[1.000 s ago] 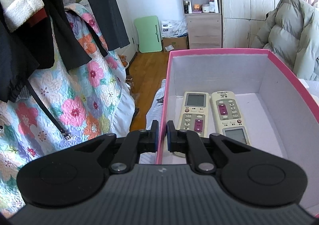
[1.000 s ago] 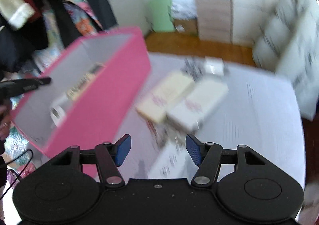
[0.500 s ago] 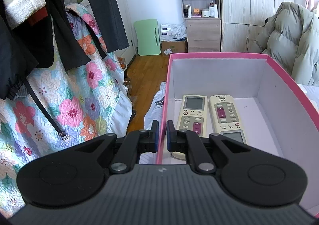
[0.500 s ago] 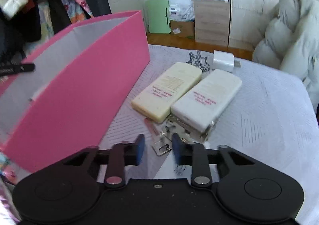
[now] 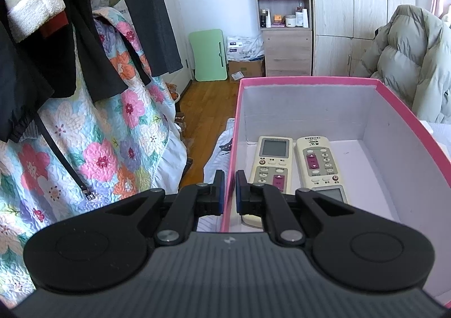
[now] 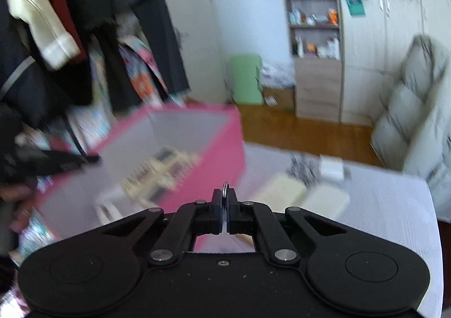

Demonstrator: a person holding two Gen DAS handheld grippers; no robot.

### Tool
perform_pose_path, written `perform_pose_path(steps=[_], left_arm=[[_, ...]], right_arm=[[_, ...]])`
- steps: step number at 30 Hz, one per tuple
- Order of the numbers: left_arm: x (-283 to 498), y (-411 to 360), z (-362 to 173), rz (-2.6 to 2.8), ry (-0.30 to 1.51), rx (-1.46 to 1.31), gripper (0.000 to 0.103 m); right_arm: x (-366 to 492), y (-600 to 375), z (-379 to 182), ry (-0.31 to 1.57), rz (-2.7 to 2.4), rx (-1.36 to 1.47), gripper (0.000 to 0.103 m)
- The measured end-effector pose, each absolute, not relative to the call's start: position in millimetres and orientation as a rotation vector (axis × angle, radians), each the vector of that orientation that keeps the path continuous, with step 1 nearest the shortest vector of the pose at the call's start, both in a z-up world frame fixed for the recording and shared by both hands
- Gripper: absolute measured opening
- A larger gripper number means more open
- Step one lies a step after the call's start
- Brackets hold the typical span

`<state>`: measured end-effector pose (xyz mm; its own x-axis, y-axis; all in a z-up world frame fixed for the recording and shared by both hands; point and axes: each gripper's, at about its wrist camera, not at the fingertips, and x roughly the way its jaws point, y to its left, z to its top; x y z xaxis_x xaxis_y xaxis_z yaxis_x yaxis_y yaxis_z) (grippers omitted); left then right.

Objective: Organize rigid objects
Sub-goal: 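Carry the silver keys into the pink box with the right tool and release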

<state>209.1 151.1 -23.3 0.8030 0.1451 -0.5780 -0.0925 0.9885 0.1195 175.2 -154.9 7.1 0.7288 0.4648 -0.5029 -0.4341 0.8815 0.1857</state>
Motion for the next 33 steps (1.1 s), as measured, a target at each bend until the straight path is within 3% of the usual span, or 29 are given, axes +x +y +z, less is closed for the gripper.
perform_pose_path(steps=[9, 24, 29, 31, 33], left_arm=[[206, 152, -23, 0.130, 0.611, 0.097, 0.007], [203, 153, -24, 0.116, 0.594, 0.094, 0.006], [204, 151, -24, 0.123, 0.584, 0.110, 0.006], [203, 151, -24, 0.121, 0.585, 0.109, 0.006], [203, 150, -25, 0.121, 0.584, 0.111, 0.007]], right_arm=[[207, -95, 52, 0.535, 0.749, 0.072, 0.004], [313, 24, -3, 0.828, 0.792, 0.009, 0.004], [327, 15, -1, 0.781, 0.725, 0.011, 0.015], [321, -5, 8, 0.757, 0.724, 0.060, 0.025], [311, -24, 16, 0.739, 0.715, 0.078, 0.029]])
